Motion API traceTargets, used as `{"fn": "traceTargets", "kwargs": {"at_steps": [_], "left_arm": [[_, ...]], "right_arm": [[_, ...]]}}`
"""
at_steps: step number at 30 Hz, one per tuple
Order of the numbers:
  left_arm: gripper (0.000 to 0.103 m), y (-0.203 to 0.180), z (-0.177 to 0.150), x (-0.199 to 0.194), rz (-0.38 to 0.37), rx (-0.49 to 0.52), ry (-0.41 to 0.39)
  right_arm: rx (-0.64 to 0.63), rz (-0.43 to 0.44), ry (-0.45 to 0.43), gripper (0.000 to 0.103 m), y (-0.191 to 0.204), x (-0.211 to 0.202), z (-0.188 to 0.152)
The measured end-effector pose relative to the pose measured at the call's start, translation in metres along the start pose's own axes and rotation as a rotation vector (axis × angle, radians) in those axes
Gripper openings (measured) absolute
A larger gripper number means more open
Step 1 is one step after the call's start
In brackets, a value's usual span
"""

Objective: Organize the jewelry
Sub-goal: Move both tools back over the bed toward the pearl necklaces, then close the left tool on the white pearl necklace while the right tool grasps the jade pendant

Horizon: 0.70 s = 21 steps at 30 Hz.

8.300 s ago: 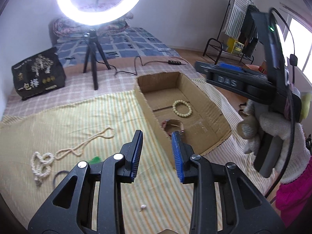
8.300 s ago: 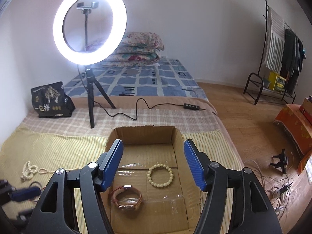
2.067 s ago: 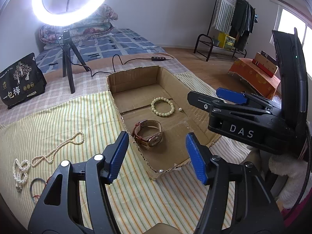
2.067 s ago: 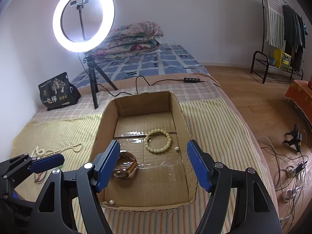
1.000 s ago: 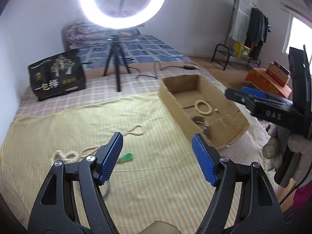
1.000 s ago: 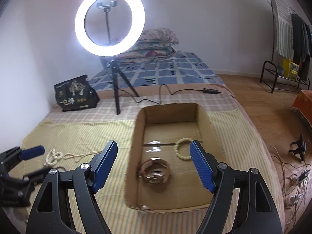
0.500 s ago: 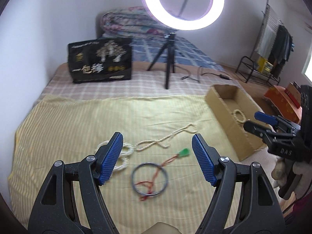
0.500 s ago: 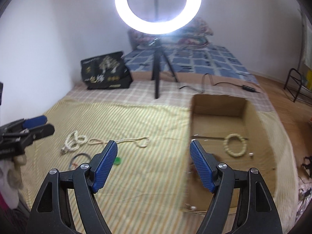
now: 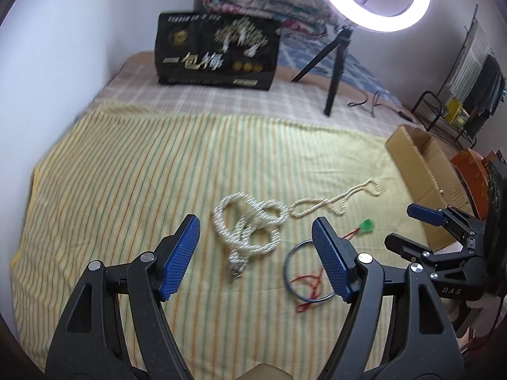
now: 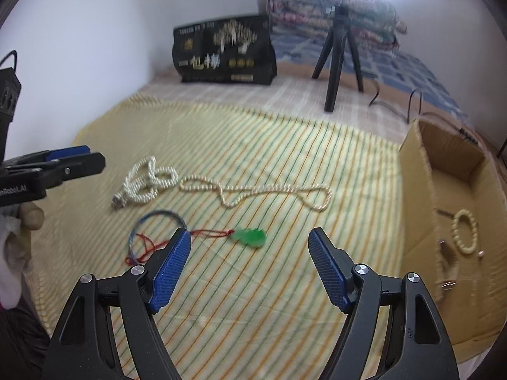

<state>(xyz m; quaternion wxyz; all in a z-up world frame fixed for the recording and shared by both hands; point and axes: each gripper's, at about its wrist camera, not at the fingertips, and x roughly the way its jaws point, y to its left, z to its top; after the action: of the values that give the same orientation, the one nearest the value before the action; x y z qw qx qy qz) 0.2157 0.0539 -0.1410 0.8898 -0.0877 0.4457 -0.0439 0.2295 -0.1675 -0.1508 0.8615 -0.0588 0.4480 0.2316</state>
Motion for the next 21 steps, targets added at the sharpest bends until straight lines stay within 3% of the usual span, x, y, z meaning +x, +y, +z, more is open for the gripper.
{"fn": "traceTargets", "kwargs": {"at_steps": [5, 11, 21], "left_arm": [[0.075, 0.015, -0.005, 0.019, 0.011, -0.037, 0.048], [0.075, 0.013, -0.013, 0.039, 0.016, -0.014, 0.097], [0.075, 0.001, -0.01, 0.055, 0.006, -0.003, 0.123]], "right_arm": [[0.039, -0.001, 0.035, 0.076, -0.002, 0.016, -0.004], [0.056, 0.006, 0.053, 0.076, -0.004, 0.027, -0.004], [0.047, 0.004, 0.062, 0.076, 0.001, 0.041, -0.003]]}}
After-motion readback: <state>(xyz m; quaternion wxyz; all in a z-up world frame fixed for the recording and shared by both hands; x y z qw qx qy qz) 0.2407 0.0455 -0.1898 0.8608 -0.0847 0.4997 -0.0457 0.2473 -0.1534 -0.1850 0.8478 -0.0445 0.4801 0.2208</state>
